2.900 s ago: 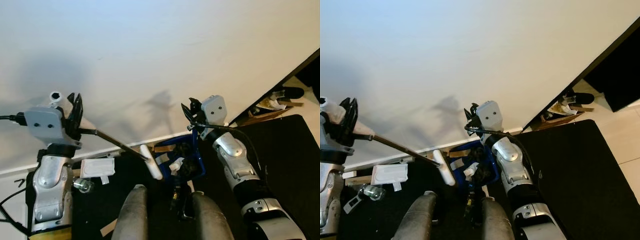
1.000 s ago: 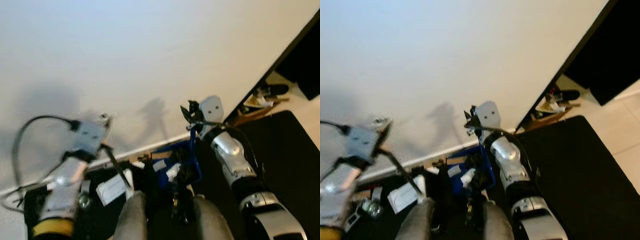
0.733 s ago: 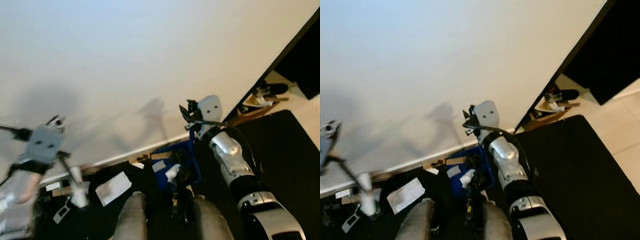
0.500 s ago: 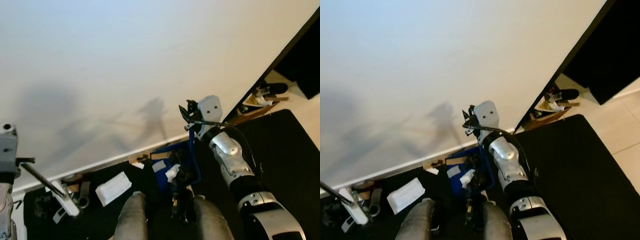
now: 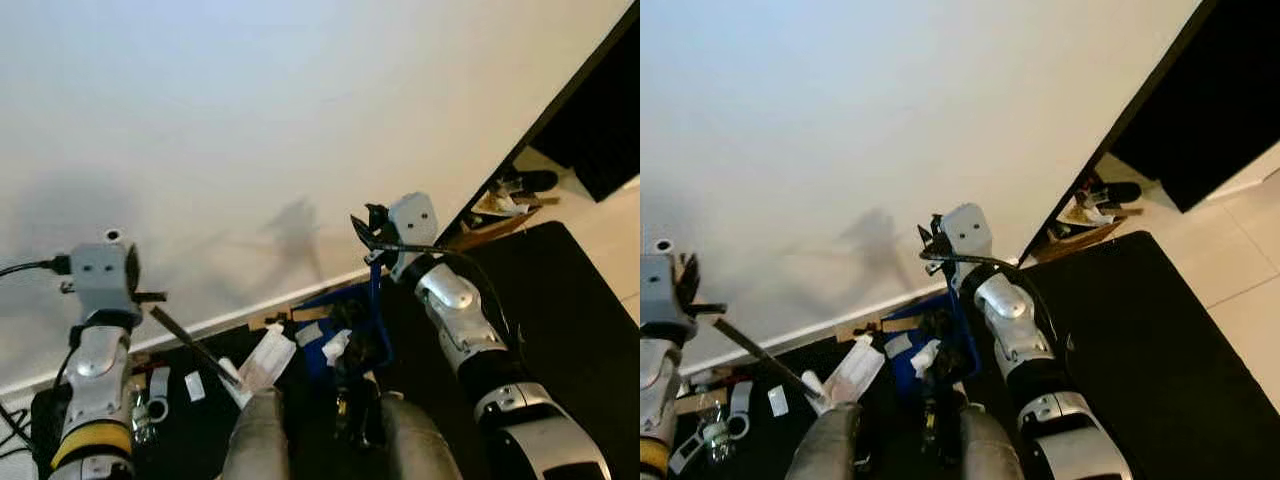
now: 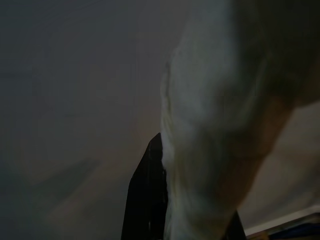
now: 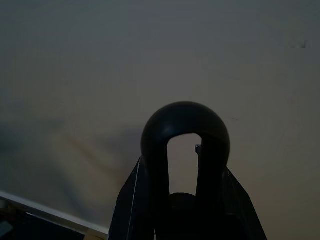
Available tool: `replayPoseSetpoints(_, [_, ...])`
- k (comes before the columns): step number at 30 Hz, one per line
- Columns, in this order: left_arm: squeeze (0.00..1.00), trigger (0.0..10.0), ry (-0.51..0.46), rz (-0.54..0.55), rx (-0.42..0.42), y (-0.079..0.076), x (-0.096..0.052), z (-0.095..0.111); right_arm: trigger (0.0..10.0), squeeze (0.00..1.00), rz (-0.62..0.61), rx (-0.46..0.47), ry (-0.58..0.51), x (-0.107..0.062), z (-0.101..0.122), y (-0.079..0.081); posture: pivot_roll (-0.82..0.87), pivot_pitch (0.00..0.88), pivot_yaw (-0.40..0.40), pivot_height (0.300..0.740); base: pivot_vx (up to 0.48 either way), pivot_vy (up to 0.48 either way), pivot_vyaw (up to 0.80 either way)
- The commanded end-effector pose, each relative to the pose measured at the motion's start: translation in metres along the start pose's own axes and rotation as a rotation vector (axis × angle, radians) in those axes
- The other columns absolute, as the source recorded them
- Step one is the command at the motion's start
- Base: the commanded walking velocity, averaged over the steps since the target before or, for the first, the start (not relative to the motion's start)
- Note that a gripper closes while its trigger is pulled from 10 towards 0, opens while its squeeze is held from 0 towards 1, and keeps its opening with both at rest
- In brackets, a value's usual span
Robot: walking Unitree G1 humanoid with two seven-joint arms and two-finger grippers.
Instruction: Sweep floor
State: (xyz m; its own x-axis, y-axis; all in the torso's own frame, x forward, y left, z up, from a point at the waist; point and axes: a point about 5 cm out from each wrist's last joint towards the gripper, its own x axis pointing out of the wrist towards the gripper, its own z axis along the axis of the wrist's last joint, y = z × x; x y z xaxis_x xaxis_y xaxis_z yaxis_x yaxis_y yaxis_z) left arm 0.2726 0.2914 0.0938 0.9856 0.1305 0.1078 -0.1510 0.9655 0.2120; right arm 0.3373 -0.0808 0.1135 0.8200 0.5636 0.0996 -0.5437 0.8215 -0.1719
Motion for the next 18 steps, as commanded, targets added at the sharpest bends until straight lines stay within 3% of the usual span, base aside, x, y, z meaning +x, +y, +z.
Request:
replayPoseSetpoints(1, [0.27, 10.0, -0.077, -0.057, -0.094, -0.023, 0.006, 0.011, 10.0, 0.00, -0.004, 0.058, 0.029, -0.006, -0.010, 0.005, 0.16, 0.239, -0.056, 0.740, 0.000, 0.000, 0.00])
replayPoseSetpoints(6, [0.27, 10.0, -0.155, -0.126, -0.149, -0.047, 0.015, 0.029, 10.0, 0.00, 0.000, 0.062, 0.030, -0.005, -0.011, 0.007, 0.16, 0.239, -0.058, 0.740, 0.000, 0.000, 0.00])
replayPoseSetpoints(9, [0.27, 10.0, -0.171, -0.205, -0.176, -0.071, 0.022, 0.034, 10.0, 0.00, 0.004, 0.064, 0.026, -0.003, -0.009, 0.008, 0.16, 0.238, -0.057, 0.740, 0.000, 0.000, 0.00])
replayPoseSetpoints(10, [0.27, 10.0, -0.171, -0.205, -0.176, -0.071, 0.022, 0.034, 10.0, 0.00, 0.004, 0.064, 0.026, -0.003, -0.009, 0.008, 0.16, 0.238, -0.057, 0.740, 0.000, 0.000, 0.00])
replayPoseSetpoints(15, [0.26, 10.0, -0.194, -0.313, -0.233, -0.107, 0.027, 0.045, 10.0, 0.00, 0.003, 0.061, 0.022, -0.002, -0.008, 0.006, 0.15, 0.232, -0.057, 0.740, 0.000, 0.000, 0.00])
replayPoseSetpoints(18, [0.26, 10.0, -0.210, -0.343, -0.250, -0.114, 0.025, 0.050, 10.0, 0.00, 0.001, 0.060, 0.023, -0.003, -0.008, 0.005, 0.15, 0.229, -0.057, 0.740, 0.000, 0.000, 0.00])
